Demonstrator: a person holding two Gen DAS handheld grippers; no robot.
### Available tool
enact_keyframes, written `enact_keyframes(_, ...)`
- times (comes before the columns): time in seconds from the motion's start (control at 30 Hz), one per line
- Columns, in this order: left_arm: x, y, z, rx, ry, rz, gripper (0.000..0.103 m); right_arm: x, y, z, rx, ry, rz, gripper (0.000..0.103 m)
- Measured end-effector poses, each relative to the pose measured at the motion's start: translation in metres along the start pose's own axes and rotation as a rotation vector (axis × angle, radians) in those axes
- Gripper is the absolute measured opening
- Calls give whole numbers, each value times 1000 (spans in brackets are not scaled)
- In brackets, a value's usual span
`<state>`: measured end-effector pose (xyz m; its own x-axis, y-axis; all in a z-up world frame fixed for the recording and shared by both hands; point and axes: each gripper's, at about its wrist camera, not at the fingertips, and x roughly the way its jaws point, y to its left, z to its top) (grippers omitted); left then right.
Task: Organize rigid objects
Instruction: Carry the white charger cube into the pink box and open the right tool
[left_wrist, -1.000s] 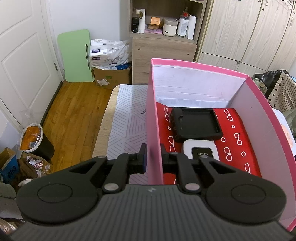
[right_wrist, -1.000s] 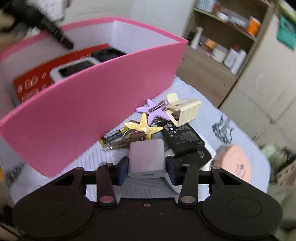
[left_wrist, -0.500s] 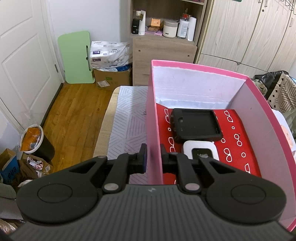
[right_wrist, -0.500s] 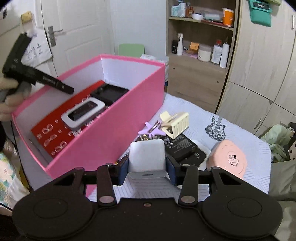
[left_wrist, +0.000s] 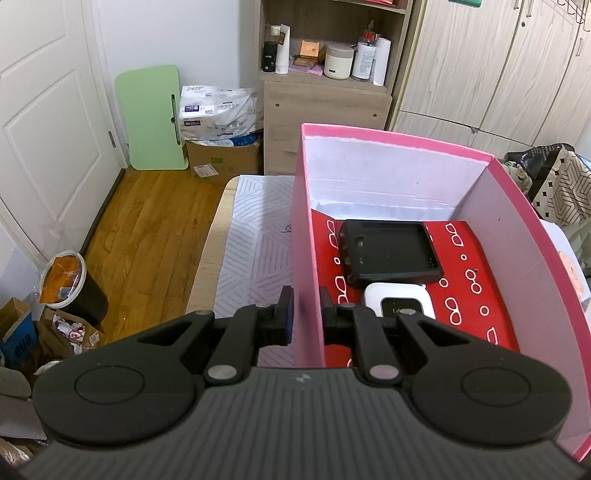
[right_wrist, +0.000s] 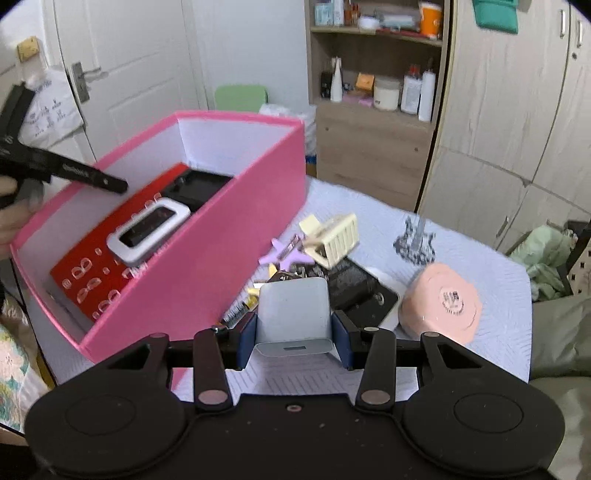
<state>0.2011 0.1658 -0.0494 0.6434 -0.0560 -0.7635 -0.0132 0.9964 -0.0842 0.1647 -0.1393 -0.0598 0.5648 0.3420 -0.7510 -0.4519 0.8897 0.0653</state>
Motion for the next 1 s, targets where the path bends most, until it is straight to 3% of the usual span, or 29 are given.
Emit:
enact_keyframes(0.27, -1, 0, 0, -2, -4, -2, 13, -37, 20, 21, -82, -120, -32, 48)
enact_keyframes(0.47, -1, -1, 0, 7, -6, -1, 13, -54, 35, 44, -147, -143, -20, 48)
enact_keyframes(0.6, -2, -2, -1, 14, -11, 5, 13, -64, 52, 63, -215, -157, 21, 48)
enact_keyframes(0.77, -2, -2, -1, 11, -11, 1, 13, -68, 70, 86, -251, -168, 136, 48)
enact_keyframes(1.0, -2, -2, -1, 10, -11, 0, 13, -32, 91, 89, -307, -87, 207, 48)
